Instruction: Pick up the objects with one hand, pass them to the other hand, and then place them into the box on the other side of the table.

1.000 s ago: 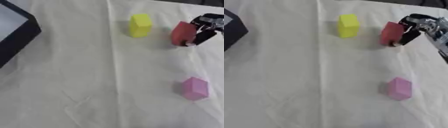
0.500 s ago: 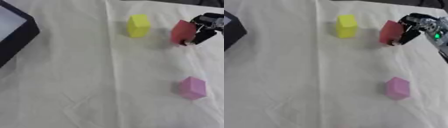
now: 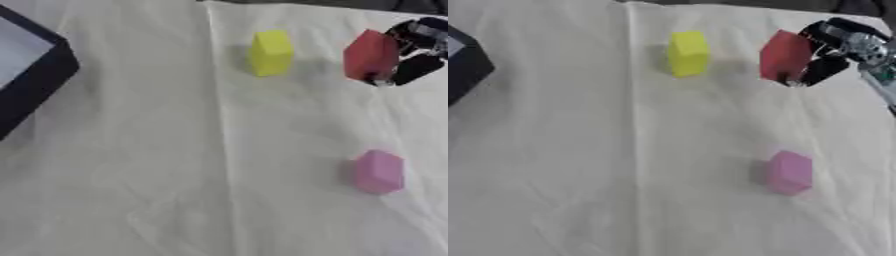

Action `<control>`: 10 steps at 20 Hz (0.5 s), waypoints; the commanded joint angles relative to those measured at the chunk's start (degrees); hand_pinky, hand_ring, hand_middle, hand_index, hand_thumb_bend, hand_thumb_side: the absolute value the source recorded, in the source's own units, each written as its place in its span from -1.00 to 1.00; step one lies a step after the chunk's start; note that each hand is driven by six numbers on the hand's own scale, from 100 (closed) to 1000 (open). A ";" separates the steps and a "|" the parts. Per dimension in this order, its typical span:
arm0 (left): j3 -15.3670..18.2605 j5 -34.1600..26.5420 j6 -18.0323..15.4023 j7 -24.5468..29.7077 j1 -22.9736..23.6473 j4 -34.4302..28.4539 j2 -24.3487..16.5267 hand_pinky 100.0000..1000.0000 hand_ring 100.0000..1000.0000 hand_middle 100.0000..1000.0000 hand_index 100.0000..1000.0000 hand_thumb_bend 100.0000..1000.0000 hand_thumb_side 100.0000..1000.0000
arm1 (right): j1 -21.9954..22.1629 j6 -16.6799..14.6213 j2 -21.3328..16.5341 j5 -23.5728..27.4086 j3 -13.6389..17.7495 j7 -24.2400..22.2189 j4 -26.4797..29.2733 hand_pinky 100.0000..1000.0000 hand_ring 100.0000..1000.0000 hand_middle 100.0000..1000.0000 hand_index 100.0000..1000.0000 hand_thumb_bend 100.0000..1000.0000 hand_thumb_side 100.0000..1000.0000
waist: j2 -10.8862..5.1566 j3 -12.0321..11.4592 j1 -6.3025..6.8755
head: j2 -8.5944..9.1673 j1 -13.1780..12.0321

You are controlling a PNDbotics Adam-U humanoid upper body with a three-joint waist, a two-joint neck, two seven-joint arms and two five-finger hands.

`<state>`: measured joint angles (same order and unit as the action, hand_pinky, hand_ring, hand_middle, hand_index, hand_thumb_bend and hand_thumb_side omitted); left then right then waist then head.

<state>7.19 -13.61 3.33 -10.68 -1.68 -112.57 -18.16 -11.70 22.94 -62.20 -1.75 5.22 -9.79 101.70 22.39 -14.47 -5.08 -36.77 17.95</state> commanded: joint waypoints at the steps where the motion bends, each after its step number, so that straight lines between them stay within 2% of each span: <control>1: 0.32 -0.09 -0.16 -0.27 0.18 -1.41 -1.87 0.73 0.40 0.62 0.46 0.58 -0.33 | 1.55 3.00 -0.36 2.66 0.29 5.04 7.37 0.49 0.31 -0.36 -0.18 -0.22 -1.00 | -1.88 0.36 0.43 | -0.42 -0.72; 4: 0.29 -0.14 -0.26 -0.40 0.42 -1.86 -2.31 0.73 0.40 0.62 0.46 0.59 -0.33 | 3.24 4.69 0.76 3.31 -0.64 8.30 12.12 0.50 0.29 -0.37 -0.19 -0.23 -1.00 | -2.53 0.77 0.96 | -0.67 -1.48; 10: -0.08 0.03 -1.84 -0.31 0.24 -2.02 -4.77 0.72 0.41 0.62 0.48 0.59 -0.32 | 4.74 2.24 4.21 2.88 -2.88 13.88 12.88 0.39 0.26 -0.39 -0.20 -0.23 -1.00 | -4.03 1.38 1.61 | -1.25 -2.18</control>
<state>7.14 -13.73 2.06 -11.00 -1.31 -113.33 -20.83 -6.82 25.60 -57.31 1.10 2.19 2.87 113.46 19.49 -13.11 -3.72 -37.81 15.97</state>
